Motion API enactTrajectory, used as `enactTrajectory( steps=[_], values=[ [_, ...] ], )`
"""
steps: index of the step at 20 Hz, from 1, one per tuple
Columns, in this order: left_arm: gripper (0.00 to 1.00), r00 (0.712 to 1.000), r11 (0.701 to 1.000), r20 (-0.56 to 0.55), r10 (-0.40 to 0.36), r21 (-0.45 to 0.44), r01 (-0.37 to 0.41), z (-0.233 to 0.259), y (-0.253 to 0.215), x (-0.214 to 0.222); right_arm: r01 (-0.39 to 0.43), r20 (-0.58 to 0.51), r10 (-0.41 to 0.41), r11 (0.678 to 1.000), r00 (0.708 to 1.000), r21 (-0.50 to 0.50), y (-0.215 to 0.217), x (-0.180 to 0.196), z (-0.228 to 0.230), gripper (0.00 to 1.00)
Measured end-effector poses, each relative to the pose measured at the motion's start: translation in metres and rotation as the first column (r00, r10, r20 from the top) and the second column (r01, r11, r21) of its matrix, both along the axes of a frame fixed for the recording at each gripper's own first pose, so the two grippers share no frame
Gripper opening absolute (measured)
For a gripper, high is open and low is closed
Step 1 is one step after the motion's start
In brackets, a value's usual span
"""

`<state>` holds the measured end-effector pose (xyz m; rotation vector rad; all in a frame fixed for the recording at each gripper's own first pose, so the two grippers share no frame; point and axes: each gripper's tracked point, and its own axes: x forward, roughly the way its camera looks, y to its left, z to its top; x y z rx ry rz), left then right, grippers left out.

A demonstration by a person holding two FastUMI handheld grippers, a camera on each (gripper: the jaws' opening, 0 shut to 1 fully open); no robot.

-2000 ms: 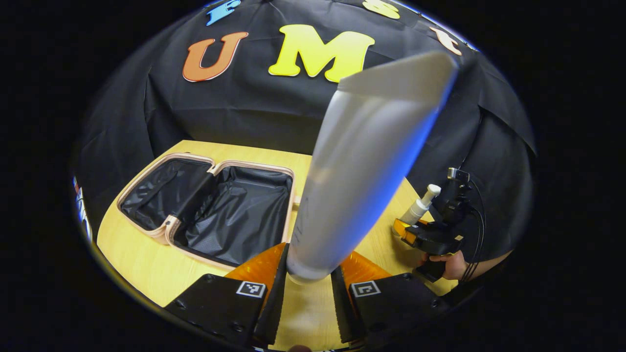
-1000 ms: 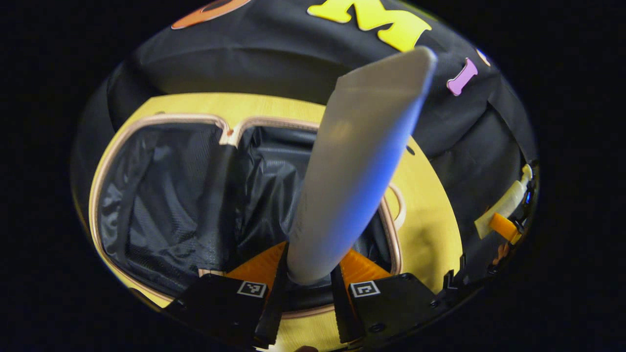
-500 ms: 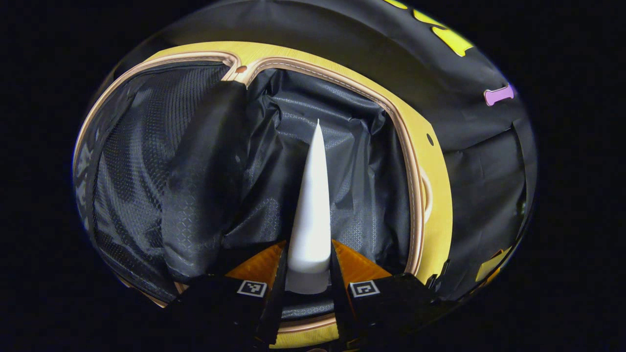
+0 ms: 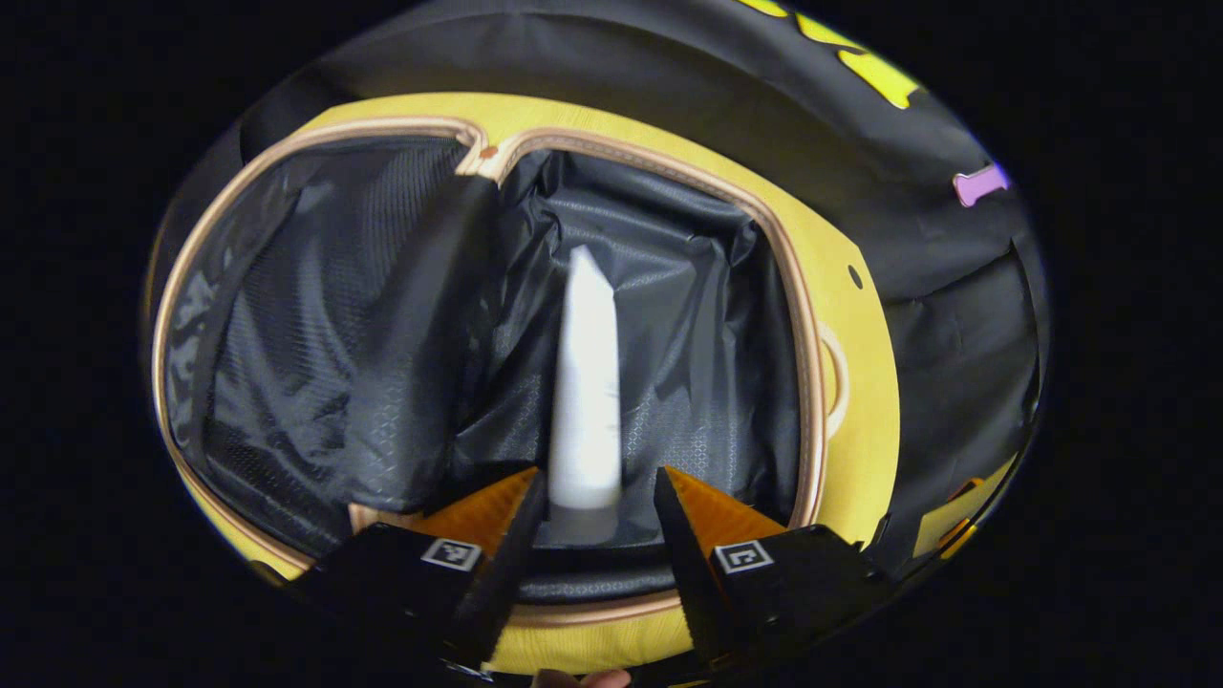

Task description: First open the suitcase, pack the skin care products into it, and then close the suitcase.

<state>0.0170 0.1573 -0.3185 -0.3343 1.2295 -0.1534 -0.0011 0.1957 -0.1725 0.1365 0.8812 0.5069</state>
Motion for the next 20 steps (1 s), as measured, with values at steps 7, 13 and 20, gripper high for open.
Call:
enactTrajectory(
  steps=[7,13,20],
  values=[
    [0.83,0.971,0.996,0.236,0.038,0.074,-0.057,0.066,0.045,-0.046,-0.054,-0.228,0.058,0.998,0.972,0.025,0.083,0.032,-0.043,0.46],
    [0.83,0.939,0.983,0.291,0.181,-0.037,-0.177,0.087,0.071,-0.108,0.022,-0.538,-0.031,0.999,0.842,-0.023,0.108,0.039,-0.117,0.47],
    [0.83,0.918,0.960,0.282,0.279,-0.050,-0.276,0.091,0.111,-0.152,0.189,-0.688,-0.275,0.961,0.671,-0.199,0.127,0.054,-0.166,0.46]
  ],
)
